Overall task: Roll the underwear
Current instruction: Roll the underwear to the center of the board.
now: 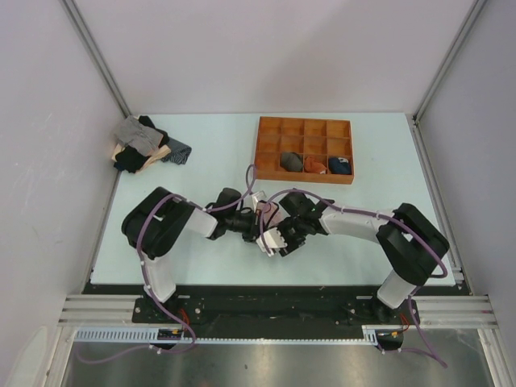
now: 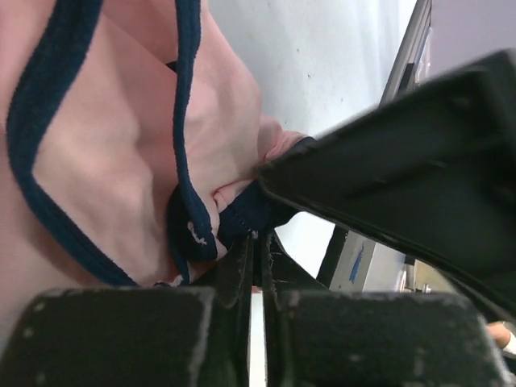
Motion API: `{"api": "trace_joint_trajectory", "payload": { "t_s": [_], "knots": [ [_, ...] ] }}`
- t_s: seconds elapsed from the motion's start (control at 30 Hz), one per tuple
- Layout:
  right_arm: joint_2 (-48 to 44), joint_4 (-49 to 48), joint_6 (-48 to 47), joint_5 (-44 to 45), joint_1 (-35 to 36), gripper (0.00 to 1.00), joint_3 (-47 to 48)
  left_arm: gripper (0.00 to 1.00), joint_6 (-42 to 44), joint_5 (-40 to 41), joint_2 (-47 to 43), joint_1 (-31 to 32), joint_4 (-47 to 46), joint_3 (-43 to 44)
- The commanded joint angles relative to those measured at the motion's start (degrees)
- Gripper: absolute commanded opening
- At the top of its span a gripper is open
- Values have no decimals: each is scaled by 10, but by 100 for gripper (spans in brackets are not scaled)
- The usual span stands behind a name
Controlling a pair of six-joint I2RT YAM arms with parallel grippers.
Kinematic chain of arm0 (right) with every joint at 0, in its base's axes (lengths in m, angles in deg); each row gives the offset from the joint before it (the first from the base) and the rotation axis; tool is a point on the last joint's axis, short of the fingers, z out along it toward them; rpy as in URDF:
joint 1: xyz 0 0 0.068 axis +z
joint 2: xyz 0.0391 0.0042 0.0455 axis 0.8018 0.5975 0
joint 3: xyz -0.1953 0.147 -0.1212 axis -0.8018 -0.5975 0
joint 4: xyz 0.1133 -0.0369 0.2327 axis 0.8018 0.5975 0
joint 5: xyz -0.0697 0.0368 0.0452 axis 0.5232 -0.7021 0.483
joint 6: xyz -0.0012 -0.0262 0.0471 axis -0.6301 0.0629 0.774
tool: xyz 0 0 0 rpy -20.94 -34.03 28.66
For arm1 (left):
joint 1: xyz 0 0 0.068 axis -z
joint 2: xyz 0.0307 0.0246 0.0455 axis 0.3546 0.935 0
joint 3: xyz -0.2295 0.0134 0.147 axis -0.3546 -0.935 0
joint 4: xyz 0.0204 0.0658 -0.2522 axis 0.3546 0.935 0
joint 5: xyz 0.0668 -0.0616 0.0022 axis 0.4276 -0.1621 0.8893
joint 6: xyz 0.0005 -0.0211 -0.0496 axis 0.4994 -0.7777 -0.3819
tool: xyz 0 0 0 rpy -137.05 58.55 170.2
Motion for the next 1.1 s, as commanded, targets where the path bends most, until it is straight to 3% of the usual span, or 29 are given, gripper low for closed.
{"api": "trace_joint_trajectory", "payload": {
  "t_s": [0.0,0.17,0.2,0.27,0.47,0.57,0.7,0.9,1.07],
  "knots": [
    [29,-33,1,38,6,47,-10,12,-36,26,-2,-10,-24,-29],
    [51,-3,4,47,4,25,-3,29,-84,26,-55,-21,-106,-64],
    [56,10,7,42,3,22,3,37,-88,33,-69,-22,-121,-74],
    [58,67,13,9,-5,17,27,41,-82,47,-125,-24,-150,-104],
    [98,279,15,-116,-56,14,113,52,20,129,-318,-7,-181,-224],
    [134,384,4,-177,-79,14,162,59,85,206,-395,57,-215,-292],
    [196,500,14,-230,-98,14,230,67,184,305,-519,192,-204,-334],
    [296,574,23,-252,-120,14,310,73,329,372,-531,294,-121,-302],
    [315,561,46,-244,-130,15,327,76,424,409,-427,332,-47,-214]
  ]
}}
